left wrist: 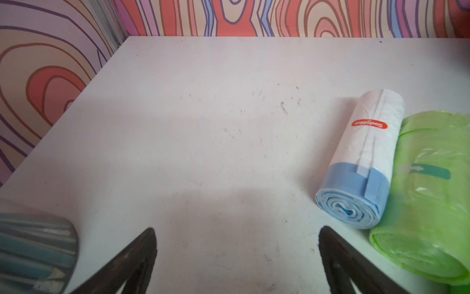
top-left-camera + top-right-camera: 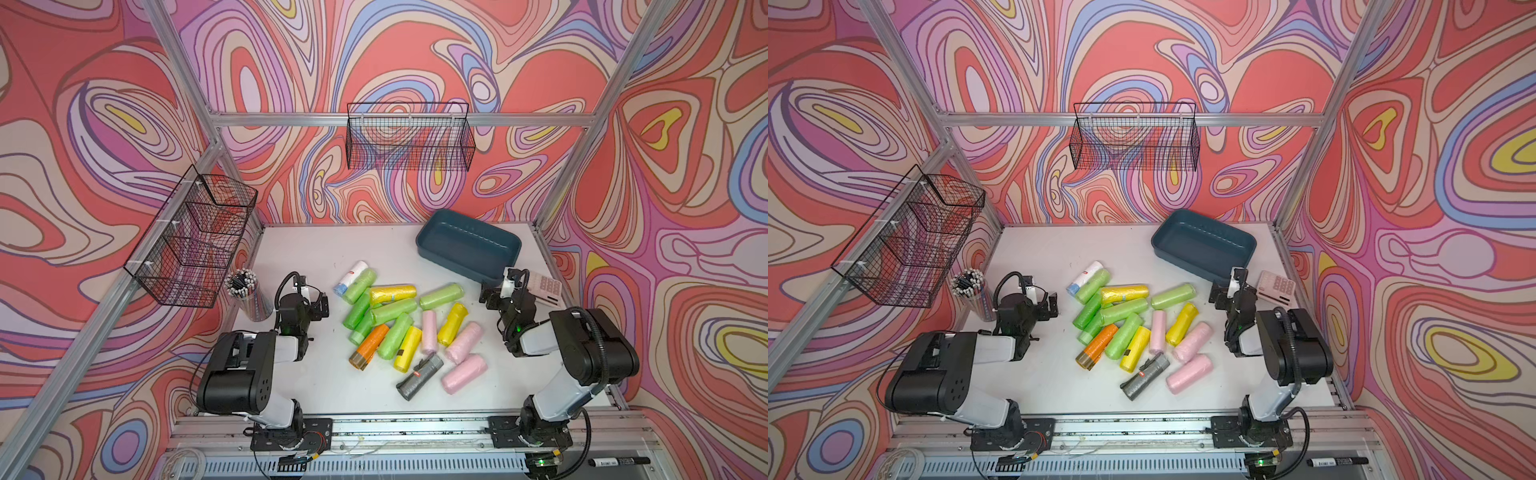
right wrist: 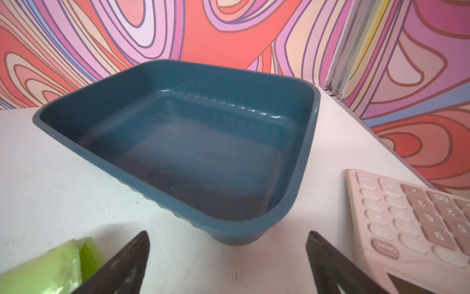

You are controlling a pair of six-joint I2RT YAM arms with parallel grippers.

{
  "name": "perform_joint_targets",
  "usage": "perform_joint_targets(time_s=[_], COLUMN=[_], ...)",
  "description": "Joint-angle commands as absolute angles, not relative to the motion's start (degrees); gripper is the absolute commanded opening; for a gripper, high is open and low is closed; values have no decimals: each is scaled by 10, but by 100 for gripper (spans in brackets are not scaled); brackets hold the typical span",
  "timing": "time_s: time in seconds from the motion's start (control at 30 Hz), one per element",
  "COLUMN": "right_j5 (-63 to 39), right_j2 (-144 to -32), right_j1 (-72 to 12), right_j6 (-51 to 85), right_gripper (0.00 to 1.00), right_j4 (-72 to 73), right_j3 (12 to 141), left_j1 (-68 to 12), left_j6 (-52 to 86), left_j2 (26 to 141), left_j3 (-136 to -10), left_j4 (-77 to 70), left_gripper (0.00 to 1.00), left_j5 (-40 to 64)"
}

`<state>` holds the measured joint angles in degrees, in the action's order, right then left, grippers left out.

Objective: Put the roll of trash bags into the storage box
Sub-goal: Pick up the roll of trash bags from the center of the board.

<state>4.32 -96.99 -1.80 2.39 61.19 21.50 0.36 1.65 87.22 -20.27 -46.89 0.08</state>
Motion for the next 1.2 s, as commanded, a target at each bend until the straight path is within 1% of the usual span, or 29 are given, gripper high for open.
perform_joint_targets(time_s=[0.0,1.03,1.17], right_j5=[52,60,65], right_j2=[-980,-980,-977], right_j1=[-23,-22,-23], right_j6=[9,10,9], right_gripper=[98,98,98], right_j4=[648,642,647], right_j3=[223,228,224], left_j1=[0,0,-9], left_j6=[4,7,0], left_j2=[882,881,853], left_j3=[-216,-218,-219], left_j4=[-507,-502,-477], left_gripper=[100,100,100], left_j5=[10,9,-9])
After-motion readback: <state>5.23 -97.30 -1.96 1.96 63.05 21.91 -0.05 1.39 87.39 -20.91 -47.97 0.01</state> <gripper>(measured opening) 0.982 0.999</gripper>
